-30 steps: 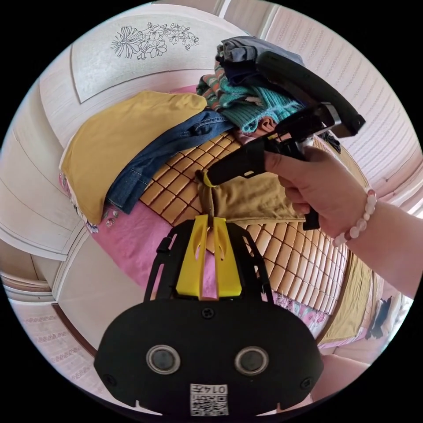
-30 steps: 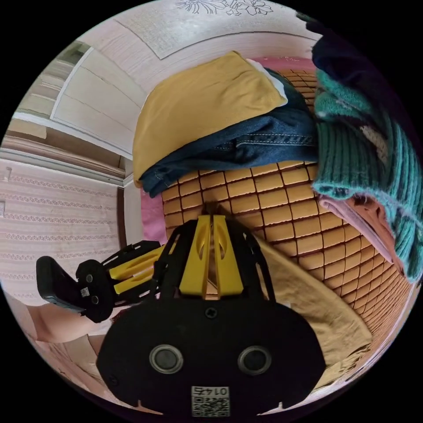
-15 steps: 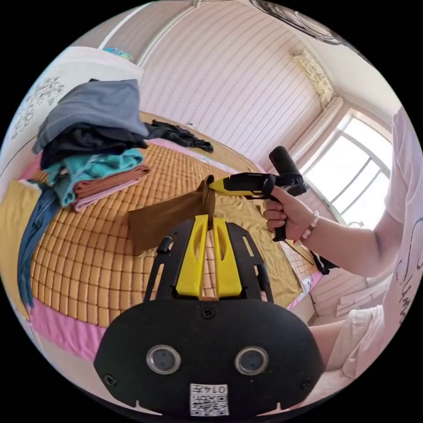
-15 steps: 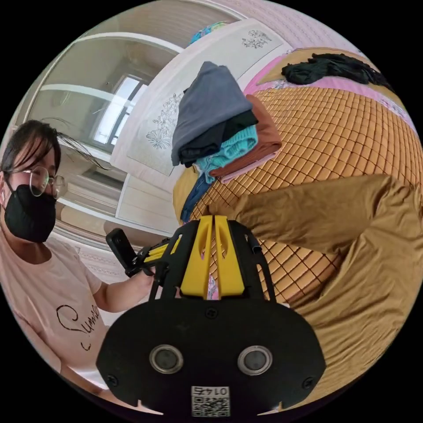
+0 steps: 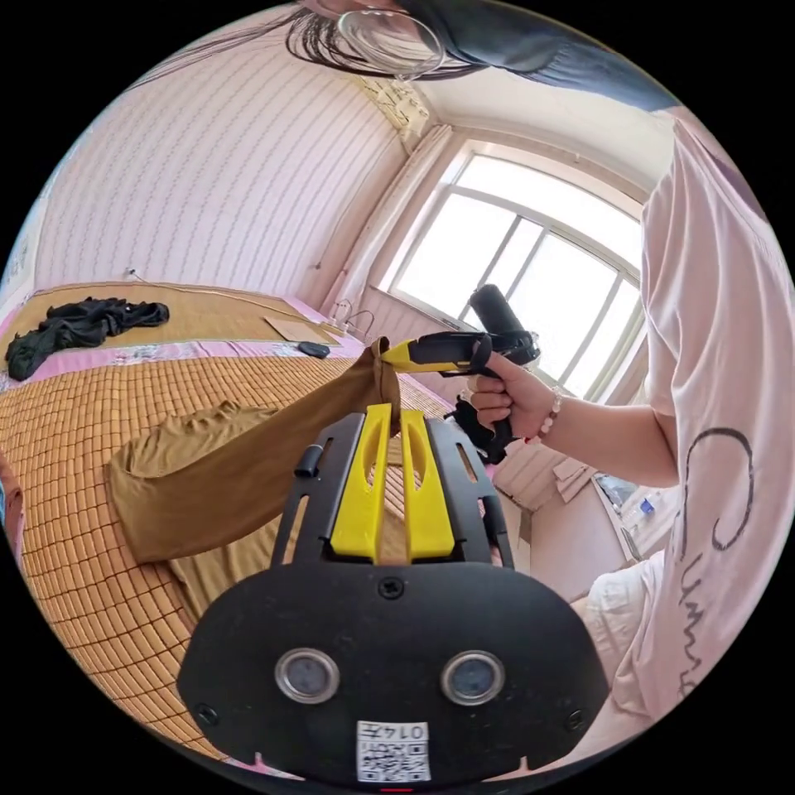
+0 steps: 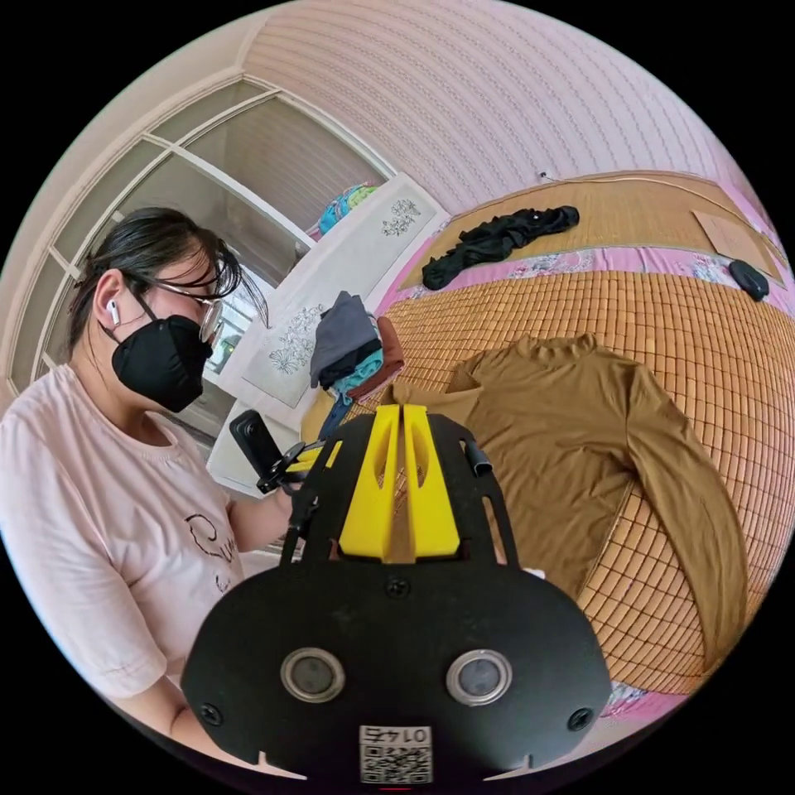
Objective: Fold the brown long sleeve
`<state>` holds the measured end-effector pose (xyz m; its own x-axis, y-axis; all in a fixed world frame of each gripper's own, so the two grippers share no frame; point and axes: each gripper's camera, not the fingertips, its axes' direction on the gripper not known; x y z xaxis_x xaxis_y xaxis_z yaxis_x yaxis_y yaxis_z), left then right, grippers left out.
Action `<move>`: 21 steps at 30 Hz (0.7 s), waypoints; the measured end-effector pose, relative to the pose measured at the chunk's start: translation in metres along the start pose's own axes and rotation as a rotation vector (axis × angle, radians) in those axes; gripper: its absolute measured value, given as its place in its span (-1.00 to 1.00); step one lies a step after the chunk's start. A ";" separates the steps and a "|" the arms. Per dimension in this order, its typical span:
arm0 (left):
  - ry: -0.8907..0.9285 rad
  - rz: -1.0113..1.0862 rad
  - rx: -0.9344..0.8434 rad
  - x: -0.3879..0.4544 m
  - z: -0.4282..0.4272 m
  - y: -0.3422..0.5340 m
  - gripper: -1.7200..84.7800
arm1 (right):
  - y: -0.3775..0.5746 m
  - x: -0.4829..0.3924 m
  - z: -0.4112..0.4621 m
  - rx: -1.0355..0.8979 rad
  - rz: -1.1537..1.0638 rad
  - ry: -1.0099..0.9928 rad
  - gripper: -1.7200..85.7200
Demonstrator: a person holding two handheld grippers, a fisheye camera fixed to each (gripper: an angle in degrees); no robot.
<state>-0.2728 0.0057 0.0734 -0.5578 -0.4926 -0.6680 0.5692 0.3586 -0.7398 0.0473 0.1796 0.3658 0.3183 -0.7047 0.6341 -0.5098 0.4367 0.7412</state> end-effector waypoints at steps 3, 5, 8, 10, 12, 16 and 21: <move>0.078 0.032 -0.092 0.026 0.050 -0.003 -0.96 | 0.042 0.033 -0.045 0.015 0.104 0.004 -0.96; 0.121 0.048 -0.169 0.044 0.088 -0.002 -0.96 | 0.075 0.055 -0.074 0.024 0.168 0.021 -0.96; 0.173 0.073 -0.260 0.064 0.131 -0.002 -0.96 | 0.112 0.082 -0.104 0.051 0.237 0.013 -0.96; 0.194 0.093 -0.294 0.074 0.153 0.000 -0.96 | 0.132 0.097 -0.118 0.069 0.268 0.004 -0.96; 0.218 0.096 -0.350 0.081 0.178 0.005 -0.96 | 0.151 0.115 -0.126 0.057 0.318 0.003 -0.96; 0.227 0.091 -0.498 0.090 0.235 0.030 -0.96 | 0.194 0.158 -0.129 -0.018 0.431 0.017 -0.96; 0.284 0.098 -0.673 0.095 0.300 0.070 -0.97 | 0.242 0.206 -0.116 -0.139 0.577 0.062 -0.96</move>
<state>-0.1043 -0.2536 -0.0176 -0.7102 -0.2416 -0.6612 0.1819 0.8444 -0.5039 0.0817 0.2050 0.7010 0.0691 -0.2993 0.9517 -0.5061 0.8116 0.2920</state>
